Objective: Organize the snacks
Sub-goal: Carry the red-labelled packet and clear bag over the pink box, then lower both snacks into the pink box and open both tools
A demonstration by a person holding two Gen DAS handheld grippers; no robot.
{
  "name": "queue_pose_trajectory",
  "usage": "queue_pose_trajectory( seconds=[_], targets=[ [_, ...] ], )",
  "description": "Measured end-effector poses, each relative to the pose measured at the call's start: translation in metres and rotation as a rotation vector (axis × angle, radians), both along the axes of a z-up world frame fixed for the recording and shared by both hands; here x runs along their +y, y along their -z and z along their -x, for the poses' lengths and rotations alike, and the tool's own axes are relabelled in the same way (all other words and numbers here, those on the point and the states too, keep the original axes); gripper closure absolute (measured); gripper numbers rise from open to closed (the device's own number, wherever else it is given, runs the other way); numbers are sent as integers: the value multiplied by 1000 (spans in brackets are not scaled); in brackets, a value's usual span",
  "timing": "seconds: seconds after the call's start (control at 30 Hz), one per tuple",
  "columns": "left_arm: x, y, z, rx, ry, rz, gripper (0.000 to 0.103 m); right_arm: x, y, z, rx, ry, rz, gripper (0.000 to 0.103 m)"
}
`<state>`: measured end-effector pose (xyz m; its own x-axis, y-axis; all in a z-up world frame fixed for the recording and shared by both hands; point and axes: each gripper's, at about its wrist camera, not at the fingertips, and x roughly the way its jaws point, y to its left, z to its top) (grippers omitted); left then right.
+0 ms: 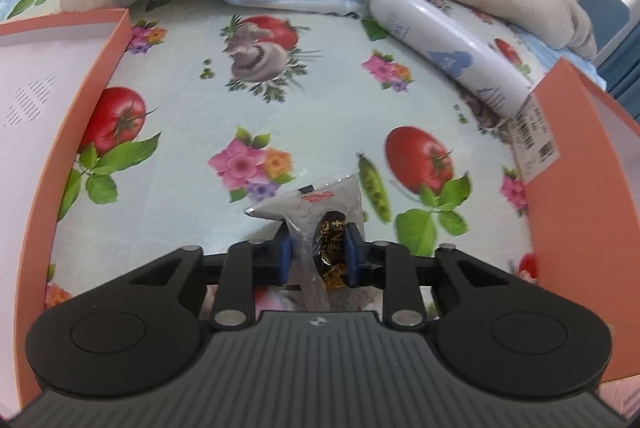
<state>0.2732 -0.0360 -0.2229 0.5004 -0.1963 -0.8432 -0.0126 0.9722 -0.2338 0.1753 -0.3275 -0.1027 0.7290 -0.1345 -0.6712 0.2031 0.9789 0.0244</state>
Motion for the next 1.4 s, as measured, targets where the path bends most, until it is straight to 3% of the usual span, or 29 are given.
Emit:
queue_pose_trajectory(
  seconds=[0.27, 0.47, 0.63, 0.93, 1.2, 1.27, 1.33, 1.37, 1.4],
  targets=[
    [-25, -62, -1, -119, 85, 69, 76, -9, -11, 0, -13, 18, 0, 82],
    [-56, -132, -3, -233, 205, 147, 76, -18, -33, -3, -54, 28, 0, 82],
    [-97, -165, -3, -288, 312, 187, 76, -27, -46, -3, -72, 57, -2, 82],
    [-180, -159, -2, -246, 523, 129, 76, -49, -37, 4, 32, 110, -43, 82],
    [-205, -132, 2, -146, 608, 120, 76, -63, -21, 15, 92, 150, -93, 79],
    [-205, -131, 1, -141, 600, 107, 64, -65, -22, 17, 91, 155, -95, 74],
    [-204, -134, -1, -146, 596, 93, 30, -69, -27, 19, 84, 172, -110, 59],
    [-202, -139, 1, -167, 592, 93, 28, -69, -30, 20, 73, 177, -113, 47],
    [-199, -145, 3, -191, 588, 94, 28, -68, -35, 21, 59, 176, -111, 45]
  ],
)
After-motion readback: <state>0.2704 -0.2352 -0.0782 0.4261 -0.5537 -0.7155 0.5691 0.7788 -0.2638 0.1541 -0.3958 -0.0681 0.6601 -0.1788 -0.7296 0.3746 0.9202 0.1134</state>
